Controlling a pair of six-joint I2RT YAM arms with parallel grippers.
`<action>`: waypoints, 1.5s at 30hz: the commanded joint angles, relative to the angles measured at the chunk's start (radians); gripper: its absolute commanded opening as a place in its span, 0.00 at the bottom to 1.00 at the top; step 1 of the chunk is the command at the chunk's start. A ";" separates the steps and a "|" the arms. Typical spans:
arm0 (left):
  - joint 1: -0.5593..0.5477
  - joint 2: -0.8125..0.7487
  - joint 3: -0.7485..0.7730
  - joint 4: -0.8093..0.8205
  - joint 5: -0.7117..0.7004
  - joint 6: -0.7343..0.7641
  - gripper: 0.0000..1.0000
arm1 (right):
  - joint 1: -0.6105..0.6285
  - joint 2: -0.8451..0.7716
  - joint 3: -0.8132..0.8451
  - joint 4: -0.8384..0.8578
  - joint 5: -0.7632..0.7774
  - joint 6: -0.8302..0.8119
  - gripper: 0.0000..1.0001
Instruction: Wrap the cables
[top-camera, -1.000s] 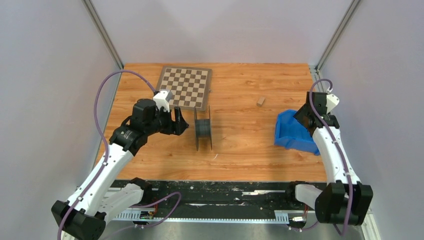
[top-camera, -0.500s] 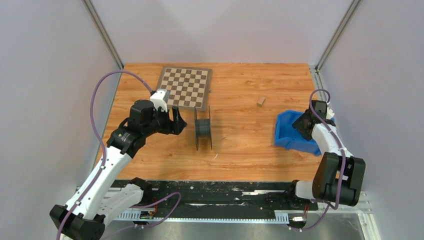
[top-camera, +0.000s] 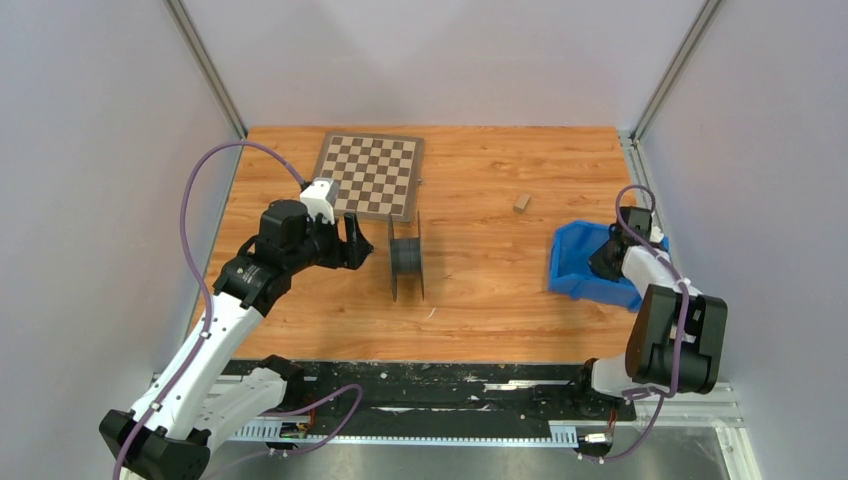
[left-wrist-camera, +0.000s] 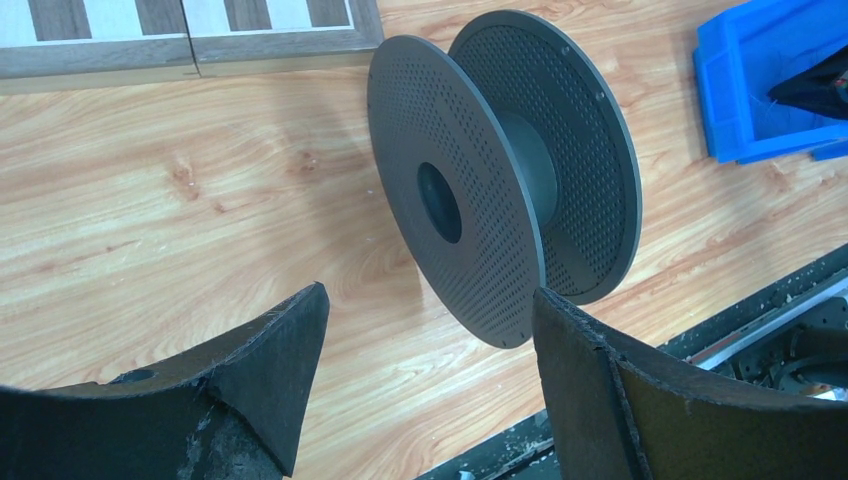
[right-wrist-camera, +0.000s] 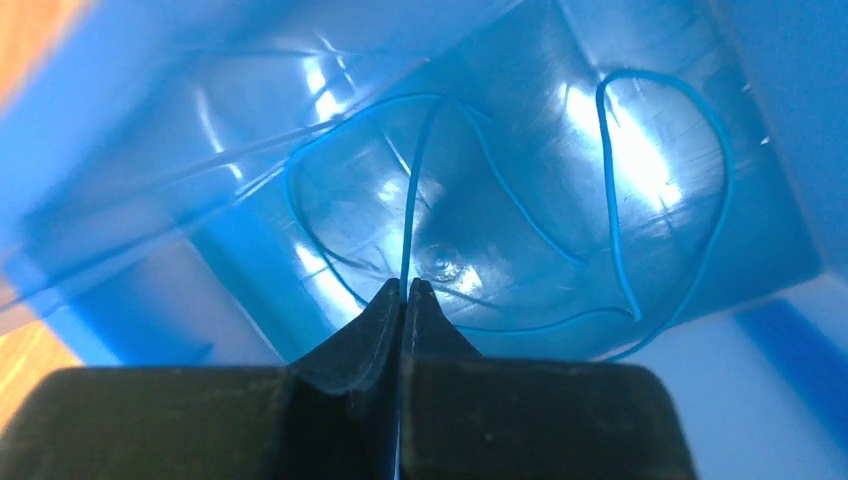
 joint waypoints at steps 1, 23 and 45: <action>-0.004 -0.014 0.001 0.019 -0.012 0.023 0.83 | -0.006 -0.125 0.023 0.020 0.040 -0.028 0.00; -0.004 -0.019 -0.002 0.021 -0.014 0.023 0.83 | -0.006 -0.418 0.208 -0.106 -0.090 -0.077 0.00; -0.004 -0.142 -0.086 0.161 -0.057 0.057 0.91 | 0.120 -0.543 0.546 0.239 -0.858 -0.299 0.00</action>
